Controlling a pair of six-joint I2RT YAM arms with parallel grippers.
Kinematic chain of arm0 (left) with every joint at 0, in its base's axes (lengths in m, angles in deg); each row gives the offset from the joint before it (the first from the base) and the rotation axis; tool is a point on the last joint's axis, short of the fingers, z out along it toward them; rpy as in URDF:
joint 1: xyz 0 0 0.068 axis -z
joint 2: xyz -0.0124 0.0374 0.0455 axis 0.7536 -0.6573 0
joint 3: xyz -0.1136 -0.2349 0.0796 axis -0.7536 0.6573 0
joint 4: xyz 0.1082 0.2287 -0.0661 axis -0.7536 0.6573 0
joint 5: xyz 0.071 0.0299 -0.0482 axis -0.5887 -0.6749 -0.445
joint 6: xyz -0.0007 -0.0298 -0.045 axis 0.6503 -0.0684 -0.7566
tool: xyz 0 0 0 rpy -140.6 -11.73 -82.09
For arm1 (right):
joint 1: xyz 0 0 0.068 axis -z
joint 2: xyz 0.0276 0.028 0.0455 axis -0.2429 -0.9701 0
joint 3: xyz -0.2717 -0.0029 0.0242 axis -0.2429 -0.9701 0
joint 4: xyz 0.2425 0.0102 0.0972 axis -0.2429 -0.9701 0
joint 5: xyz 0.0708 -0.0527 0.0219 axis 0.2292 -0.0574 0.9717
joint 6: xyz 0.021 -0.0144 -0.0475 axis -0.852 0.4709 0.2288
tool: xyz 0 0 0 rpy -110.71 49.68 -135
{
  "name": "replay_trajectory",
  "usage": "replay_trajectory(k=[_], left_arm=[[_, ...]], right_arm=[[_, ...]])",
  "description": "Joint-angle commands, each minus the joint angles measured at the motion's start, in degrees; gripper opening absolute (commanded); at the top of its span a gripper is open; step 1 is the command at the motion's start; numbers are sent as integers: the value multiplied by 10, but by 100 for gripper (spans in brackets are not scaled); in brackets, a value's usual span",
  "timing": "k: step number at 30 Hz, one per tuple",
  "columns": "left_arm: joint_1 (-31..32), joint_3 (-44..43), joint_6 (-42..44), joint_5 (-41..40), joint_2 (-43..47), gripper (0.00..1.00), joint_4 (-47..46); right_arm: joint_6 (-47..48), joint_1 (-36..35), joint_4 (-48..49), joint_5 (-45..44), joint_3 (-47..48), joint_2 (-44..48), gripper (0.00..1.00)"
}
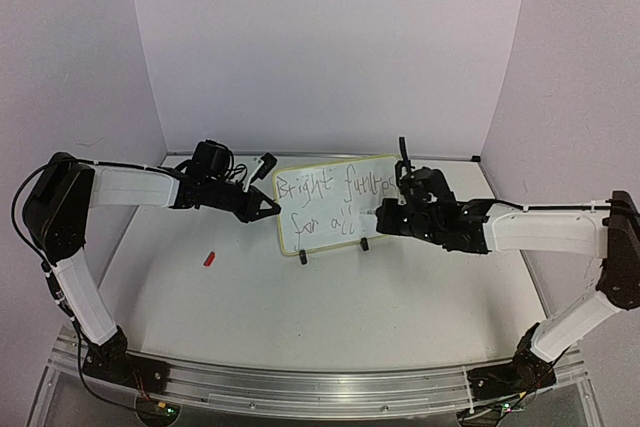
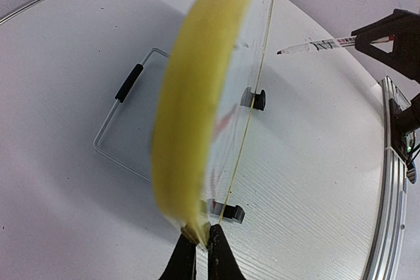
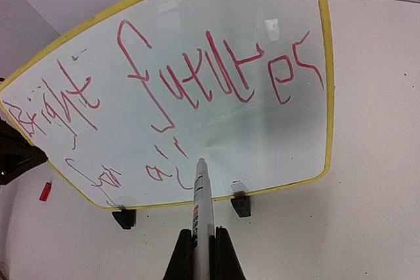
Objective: Write a sentence on the whiteboard
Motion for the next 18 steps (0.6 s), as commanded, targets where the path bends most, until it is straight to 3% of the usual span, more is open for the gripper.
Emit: replay_trajectory(k=[1,18], left_arm=[[-5,-19,20,-53,0,0,26],[-4,-16,22,-53,4,0,29]], right_arm=[[-10,3,-4,-5,-11,-17,0],[-13,4,28,-14,-6,-59,0]])
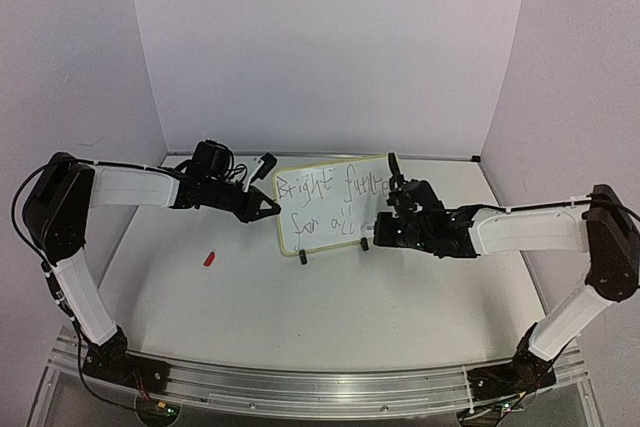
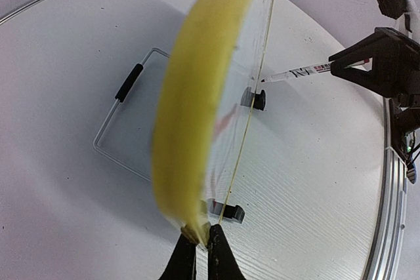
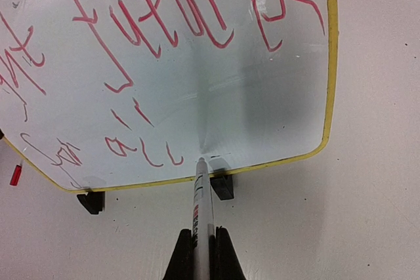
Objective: Write a sentence on the whiteboard
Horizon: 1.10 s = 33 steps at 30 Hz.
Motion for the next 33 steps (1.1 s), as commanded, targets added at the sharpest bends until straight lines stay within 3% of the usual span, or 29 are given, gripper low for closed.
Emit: replay_trajectory(k=[1,14,22,26,33], left_arm=[[-4,-16,22,-54,3,0,29],[-5,-17,22,-53,1,0,28],[-5,-15,16,-57,3,1,26],[-5,-8,11,-58,4,14,22],[-5,19,-1,-70,18,44,3]], right_arm=[[-6,4,29,-15,6,-14,0],[-4,3,37,-25,8,-22,0],[-8,4,38,3,-10,19,0],[-10,4,29,0,-36,70,0],[3,4,-23,-41,-54,151,0]])
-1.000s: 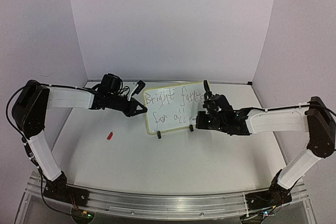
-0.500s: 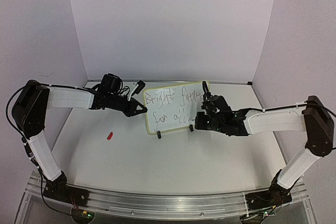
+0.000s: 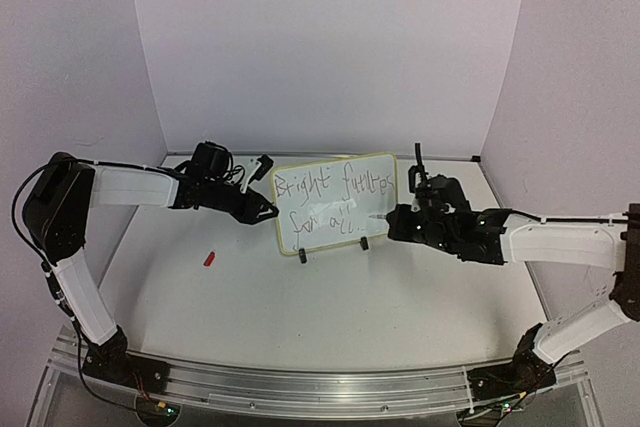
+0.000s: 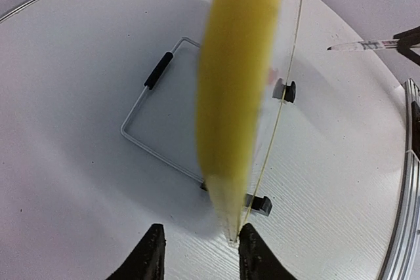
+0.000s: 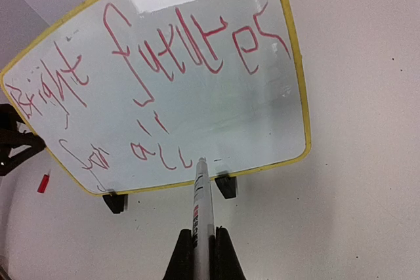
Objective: Write a sentence on the whiteboard
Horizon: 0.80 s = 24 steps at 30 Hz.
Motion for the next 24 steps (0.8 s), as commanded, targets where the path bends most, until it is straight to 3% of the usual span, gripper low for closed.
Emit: replay_trajectory(k=[1,4,5,7,12,16,19,24], left_arm=[[-3,23,-2,-24,23,46,-15],[-3,39,-6,-32,35,57,-23],[-3,46,-9,-35,40,67,-25],[-4,63,-14,-49,57,75,-28],[-3,166,-41,-131,164,77,-93],[-2,221,-66,-171,263,77,-72],[0,237,-71,-170,321,76,-38],[26,265,-114,-111,389,74,-36]], right_arm=[[8,3,-37,-41,-5,50,0],[17,4,-52,-50,-5,71,0],[20,6,-55,-51,-5,77,0],[25,10,-63,-44,-3,89,0],[44,47,-122,53,15,123,0],[95,69,-223,121,56,152,0],[119,75,-286,176,91,161,0],[129,75,-311,345,119,126,0]])
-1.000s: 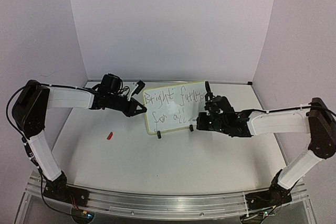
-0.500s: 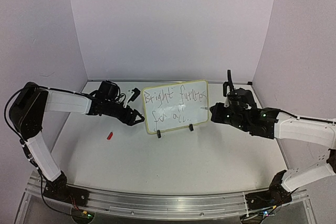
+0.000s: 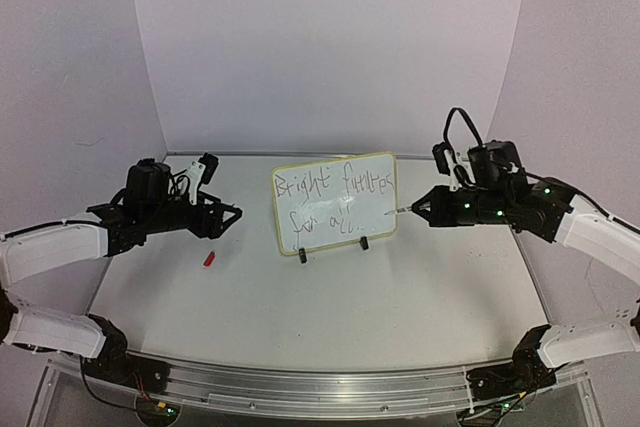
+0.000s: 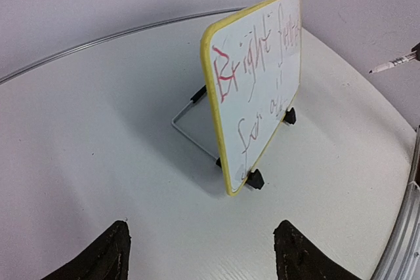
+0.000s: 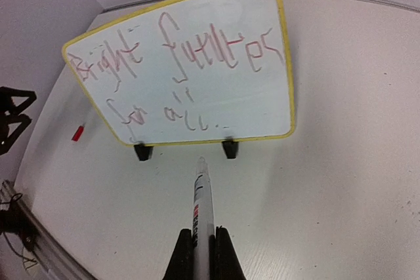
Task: Write a sentence on the whiteboard
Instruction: Write a sentence on the whiteboard, then pass from the right arm to the left
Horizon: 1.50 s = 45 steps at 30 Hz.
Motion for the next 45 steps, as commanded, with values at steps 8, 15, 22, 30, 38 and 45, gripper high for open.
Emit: replay_trajectory(k=[8,15,22,30,38,45], left_arm=[[158,25,-115,17,75,73,-5],[271,-9,-122,42,-16,77,-23],[359,-53,-120,52,-117,75,-62],[368,-86,-105,45,-151,66,-72],[369,-108,-103,78,-179,24,-83],[369,-83,-121,78,-169,0,-117]], right_arm=[[3,-74,-55,265,52,-103,0],[0,-126,-32,313,91,-179,0],[-1,-141,-20,341,116,-215,0],[-3,-147,-16,353,111,-219,0],[-3,-148,-8,342,103,-207,0],[-22,-148,24,314,88,-171,7]])
